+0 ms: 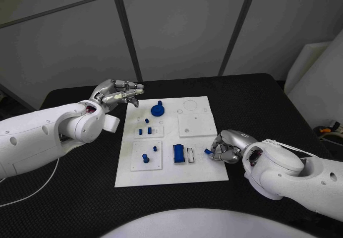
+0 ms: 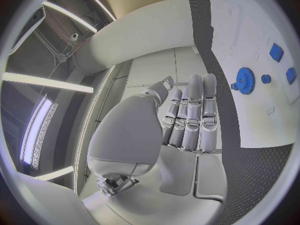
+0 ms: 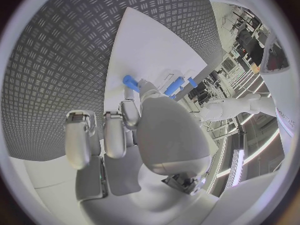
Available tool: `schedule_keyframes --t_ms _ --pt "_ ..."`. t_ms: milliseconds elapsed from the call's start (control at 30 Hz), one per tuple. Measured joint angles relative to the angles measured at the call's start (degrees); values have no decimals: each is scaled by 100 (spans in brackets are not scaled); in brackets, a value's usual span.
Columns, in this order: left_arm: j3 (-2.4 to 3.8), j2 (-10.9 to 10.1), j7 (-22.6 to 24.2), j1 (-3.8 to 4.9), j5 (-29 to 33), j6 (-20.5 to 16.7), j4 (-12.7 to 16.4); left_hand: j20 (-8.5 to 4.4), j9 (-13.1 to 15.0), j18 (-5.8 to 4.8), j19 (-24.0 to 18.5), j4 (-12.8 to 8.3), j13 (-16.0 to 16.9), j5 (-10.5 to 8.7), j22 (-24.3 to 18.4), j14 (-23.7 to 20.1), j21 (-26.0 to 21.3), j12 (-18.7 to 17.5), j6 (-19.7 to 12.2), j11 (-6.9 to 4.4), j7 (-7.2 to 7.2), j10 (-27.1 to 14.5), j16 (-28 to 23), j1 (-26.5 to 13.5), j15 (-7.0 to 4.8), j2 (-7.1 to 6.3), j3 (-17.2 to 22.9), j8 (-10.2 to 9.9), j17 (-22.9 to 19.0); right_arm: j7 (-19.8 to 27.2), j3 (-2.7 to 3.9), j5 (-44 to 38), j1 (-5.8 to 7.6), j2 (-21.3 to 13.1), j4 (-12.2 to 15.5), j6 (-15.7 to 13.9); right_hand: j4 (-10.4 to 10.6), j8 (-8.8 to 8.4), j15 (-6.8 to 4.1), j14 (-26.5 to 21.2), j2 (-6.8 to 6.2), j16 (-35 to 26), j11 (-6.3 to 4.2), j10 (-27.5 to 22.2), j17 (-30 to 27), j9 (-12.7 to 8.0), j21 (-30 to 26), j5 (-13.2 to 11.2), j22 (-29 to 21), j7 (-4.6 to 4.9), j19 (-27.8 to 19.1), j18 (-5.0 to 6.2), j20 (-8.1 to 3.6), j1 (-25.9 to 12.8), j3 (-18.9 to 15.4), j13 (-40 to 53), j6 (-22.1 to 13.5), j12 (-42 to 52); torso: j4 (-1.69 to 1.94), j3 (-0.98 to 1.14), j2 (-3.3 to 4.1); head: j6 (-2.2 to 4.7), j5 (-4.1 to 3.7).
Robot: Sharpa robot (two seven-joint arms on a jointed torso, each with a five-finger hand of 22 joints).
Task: Assemble the parts on the task board
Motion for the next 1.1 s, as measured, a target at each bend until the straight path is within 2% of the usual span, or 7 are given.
schedule_keyframes --t_ms 133,233,367,500,567,833,1100 --pt "0 -5 0 0 0 -2 5 0 0 0 0 0 0 0 0 0 0 0 0 0 0 0 0 0 0 0 0 0 0 -24 -20 295 -23 -19 54 -285 155 -26 0 0 -129 0 -27 95 0 33 0 30 0 -26 0 0 0 -296 -37 27 75 1 0 -4 1 -1 11" --pt "0 -10 0 0 0 -2 11 0 0 0 0 0 0 0 0 0 0 0 0 0 0 0 0 0 0 0 0 0 0 -10 -19 463 -24 -3 80 -509 190 -43 0 0 -208 0 -47 115 0 37 0 206 0 -21 0 0 0 -405 -71 68 76 52 0 -4 1 -1 21" --pt "0 -18 0 0 0 -3 18 0 0 0 0 0 0 0 0 0 0 0 0 0 0 0 0 0 0 0 0 0 1 53 -16 680 -22 68 97 -766 231 -42 0 0 -209 0 -57 126 0 35 0 279 0 6 0 0 0 -564 -101 76 103 57 1 -4 1 -5 25" --pt "0 -25 0 0 0 -5 24 0 0 0 0 0 0 0 1 0 0 0 0 0 0 0 0 0 0 0 0 -1 1 134 -15 909 -21 152 96 -961 232 -66 0 0 -195 0 -68 136 0 47 0 595 0 7 0 0 0 -765 -204 95 104 75 3 -4 1 -6 32" --pt "0 -26 0 0 0 -6 25 0 0 0 0 0 0 0 1 0 0 0 0 0 0 0 0 0 0 0 0 -1 1 175 -15 1026 -21 200 82 -1039 226 -66 0 0 -200 0 -68 136 0 51 0 648 0 7 0 0 0 -770 -210 96 104 75 3 -4 1 -6 37" --pt "0 -23 0 0 0 -7 30 0 0 0 0 0 0 0 1 0 0 0 0 1 0 0 0 0 0 0 0 -1 1 283 -15 1358 -21 423 -69 -1157 227 -66 1 0 -199 0 -68 136 0 53 0 676 0 -3 0 0 0 -770 -229 98 133 75 3 -2 1 2 36" --pt "0 -19 0 0 0 -8 31 0 0 0 0 0 0 0 1 0 0 0 0 1 0 1 0 0 0 0 0 -1 1 292 -14 1526 -21 628 -235 -1023 229 -65 1 0 -223 0 -68 135 0 59 0 676 0 3 0 0 1 -793 -259 95 142 74 3 -3 3 -5 41"
